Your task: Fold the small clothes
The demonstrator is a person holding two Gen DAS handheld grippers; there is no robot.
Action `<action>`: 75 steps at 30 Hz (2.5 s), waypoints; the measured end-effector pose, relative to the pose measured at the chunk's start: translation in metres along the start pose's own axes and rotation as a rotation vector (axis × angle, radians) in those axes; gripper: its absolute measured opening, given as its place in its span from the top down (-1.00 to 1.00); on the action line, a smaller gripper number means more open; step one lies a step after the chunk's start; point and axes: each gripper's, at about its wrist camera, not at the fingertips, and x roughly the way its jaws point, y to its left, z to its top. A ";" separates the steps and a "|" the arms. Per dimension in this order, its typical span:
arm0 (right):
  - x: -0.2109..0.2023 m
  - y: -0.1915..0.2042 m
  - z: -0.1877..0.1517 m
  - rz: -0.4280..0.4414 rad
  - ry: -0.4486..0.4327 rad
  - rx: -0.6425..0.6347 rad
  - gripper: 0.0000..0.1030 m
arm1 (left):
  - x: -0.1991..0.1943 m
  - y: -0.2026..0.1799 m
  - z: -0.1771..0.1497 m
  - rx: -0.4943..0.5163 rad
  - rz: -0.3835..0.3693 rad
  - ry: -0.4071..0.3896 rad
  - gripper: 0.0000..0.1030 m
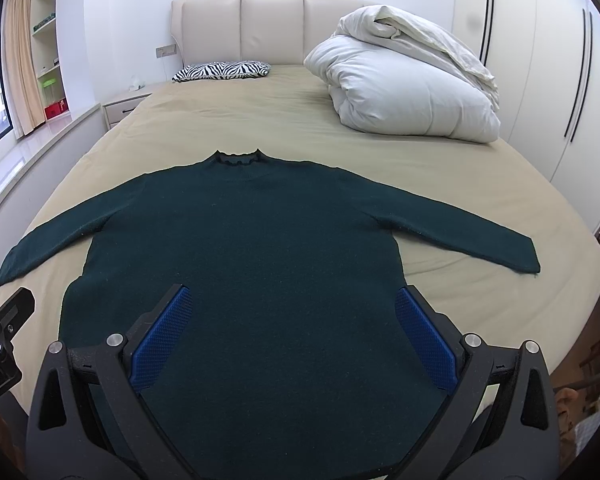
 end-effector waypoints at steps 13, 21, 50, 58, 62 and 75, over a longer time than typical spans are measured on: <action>0.001 0.000 -0.001 0.001 0.002 0.001 -1.00 | 0.000 0.000 0.000 0.000 0.000 0.000 -1.00; 0.001 0.000 -0.001 0.000 0.003 0.001 -1.00 | 0.000 0.000 0.000 0.000 0.000 -0.001 -1.00; 0.003 0.001 -0.008 0.001 0.008 0.002 -1.00 | 0.000 0.002 -0.001 -0.002 -0.002 0.002 -1.00; 0.008 0.001 -0.014 0.003 0.021 0.005 -1.00 | 0.001 0.002 -0.007 -0.004 -0.007 0.014 -1.00; 0.017 -0.003 -0.013 0.006 0.032 0.011 -1.00 | 0.008 0.001 -0.011 -0.017 -0.030 0.051 -1.00; 0.085 -0.247 -0.029 0.067 0.029 0.601 -1.00 | 0.037 -0.016 -0.020 0.008 -0.080 0.118 -1.00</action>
